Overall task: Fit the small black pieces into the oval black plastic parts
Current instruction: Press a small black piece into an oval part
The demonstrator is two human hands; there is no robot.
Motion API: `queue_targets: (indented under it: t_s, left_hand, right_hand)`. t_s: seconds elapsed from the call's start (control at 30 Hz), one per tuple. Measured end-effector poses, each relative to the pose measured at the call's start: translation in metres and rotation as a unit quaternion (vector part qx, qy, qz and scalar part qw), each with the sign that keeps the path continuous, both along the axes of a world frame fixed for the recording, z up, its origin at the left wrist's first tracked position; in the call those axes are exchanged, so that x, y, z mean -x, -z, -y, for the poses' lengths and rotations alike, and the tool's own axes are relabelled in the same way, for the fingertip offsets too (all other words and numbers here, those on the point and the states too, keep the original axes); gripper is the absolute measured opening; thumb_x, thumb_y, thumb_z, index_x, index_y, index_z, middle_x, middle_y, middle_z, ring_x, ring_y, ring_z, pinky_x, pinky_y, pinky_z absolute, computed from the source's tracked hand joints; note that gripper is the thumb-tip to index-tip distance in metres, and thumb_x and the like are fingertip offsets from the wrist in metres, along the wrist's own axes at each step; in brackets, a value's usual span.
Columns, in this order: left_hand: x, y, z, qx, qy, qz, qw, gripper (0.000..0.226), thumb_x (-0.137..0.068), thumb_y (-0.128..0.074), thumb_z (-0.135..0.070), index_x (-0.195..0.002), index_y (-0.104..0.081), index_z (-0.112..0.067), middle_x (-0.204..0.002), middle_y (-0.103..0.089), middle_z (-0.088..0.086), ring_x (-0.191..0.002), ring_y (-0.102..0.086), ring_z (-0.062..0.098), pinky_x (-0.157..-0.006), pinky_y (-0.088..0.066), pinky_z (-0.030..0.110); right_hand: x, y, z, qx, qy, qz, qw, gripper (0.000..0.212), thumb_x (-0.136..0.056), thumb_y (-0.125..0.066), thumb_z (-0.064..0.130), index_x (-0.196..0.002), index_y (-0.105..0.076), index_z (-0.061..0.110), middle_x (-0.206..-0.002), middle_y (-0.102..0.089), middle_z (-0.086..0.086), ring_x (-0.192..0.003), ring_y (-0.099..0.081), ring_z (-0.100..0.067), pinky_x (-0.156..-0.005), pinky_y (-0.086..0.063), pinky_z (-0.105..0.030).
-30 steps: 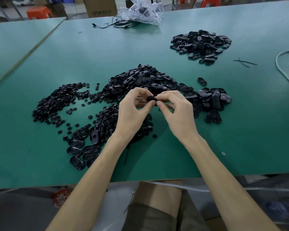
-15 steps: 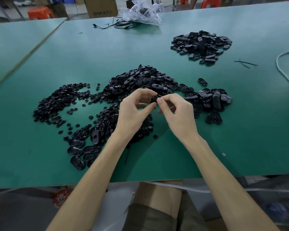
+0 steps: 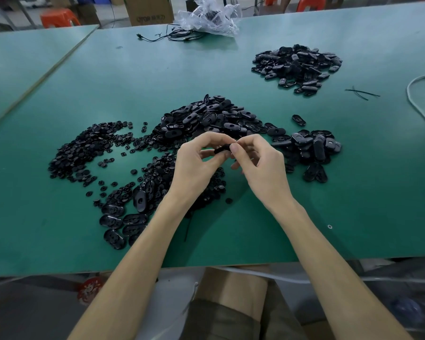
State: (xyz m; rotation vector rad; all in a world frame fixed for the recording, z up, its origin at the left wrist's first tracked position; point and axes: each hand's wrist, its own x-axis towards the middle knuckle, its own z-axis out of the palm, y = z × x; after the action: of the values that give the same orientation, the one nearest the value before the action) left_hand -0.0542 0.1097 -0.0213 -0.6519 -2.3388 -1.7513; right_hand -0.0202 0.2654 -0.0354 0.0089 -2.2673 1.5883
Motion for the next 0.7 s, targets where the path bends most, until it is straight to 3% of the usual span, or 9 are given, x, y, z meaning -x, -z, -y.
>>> queue_targets:
  t_s: [0.23, 0.4, 0.7]
  left_hand:
    - [0.0011, -0.0021, 0.0009, -0.009, 0.004, 0.001, 1.0, 0.024, -0.087, -0.079, -0.001, -0.107, -0.079, -0.014, -0.103, -0.074, 0.003, -0.097, -0.071, 0.019, -0.091, -0.06, 0.04]
    - [0.0006, -0.0026, 0.0006, -0.036, 0.009, 0.025, 0.999, 0.025, -0.086, -0.08, 0.002, -0.109, -0.076, -0.004, -0.1, -0.077, -0.001, -0.092, -0.074, 0.01, -0.084, -0.057, 0.023]
    - [0.0007, -0.0038, 0.0005, -0.025, 0.011, 0.032, 0.999, 0.024, -0.09, -0.076, 0.002, -0.113, -0.075, -0.003, -0.105, -0.077, 0.003, -0.097, -0.073, 0.011, -0.087, -0.057, 0.022]
  right_hand:
    - [0.0013, 0.0019, -0.0004, -0.001, -0.005, -0.005, 1.0, 0.015, -0.105, -0.064, 0.029, -0.107, -0.071, 0.015, -0.084, -0.074, 0.008, -0.072, -0.072, -0.006, -0.064, -0.05, -0.015]
    - [0.0009, 0.0005, -0.0006, -0.003, -0.007, -0.031, 1.0, 0.006, -0.105, -0.064, 0.026, -0.105, -0.067, 0.02, -0.087, -0.073, 0.01, -0.074, -0.072, -0.009, -0.063, -0.052, -0.018]
    - [0.0026, 0.0022, -0.0016, 0.001, 0.004, -0.039, 0.999, 0.006, -0.104, -0.064, 0.025, -0.099, -0.065, 0.024, -0.086, -0.071, 0.012, -0.074, -0.073, -0.011, -0.066, -0.057, -0.028]
